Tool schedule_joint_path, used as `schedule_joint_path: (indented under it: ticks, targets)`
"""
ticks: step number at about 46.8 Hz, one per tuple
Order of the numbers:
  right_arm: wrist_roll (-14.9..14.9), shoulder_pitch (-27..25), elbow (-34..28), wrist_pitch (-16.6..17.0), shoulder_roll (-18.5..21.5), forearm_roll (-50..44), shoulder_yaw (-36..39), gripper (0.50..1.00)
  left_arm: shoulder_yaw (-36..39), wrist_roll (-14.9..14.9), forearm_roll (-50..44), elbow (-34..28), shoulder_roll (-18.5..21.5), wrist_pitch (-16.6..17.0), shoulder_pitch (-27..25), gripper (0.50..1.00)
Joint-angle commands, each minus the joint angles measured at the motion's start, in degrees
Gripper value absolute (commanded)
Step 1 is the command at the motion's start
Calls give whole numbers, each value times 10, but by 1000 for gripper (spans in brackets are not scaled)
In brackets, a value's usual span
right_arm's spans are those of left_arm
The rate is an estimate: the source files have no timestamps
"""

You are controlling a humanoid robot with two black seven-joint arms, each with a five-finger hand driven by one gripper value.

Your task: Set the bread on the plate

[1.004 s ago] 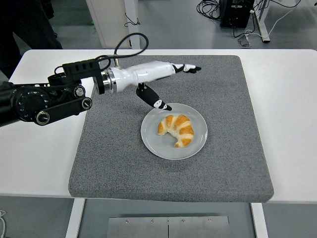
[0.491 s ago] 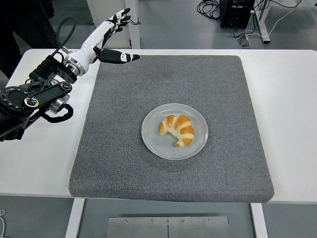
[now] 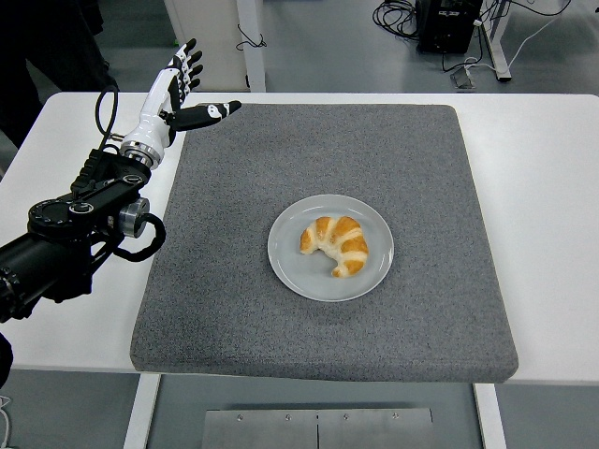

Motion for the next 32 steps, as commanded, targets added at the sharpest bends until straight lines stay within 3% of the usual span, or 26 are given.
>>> schedule_joint_path:
  ticks: [1,15,32]
  targets:
    - [0,0,1,1,0,0,0,1000,-24,1,-25,35,-23,-7,0,971]
    - [0,4,4,2,0,1,3,1000,-121,4,-137,129,-68,-126,0,968]
    - [1,16,6,2,0,1,7,1000,-204,4,-158,143,-86,-185,11,966]
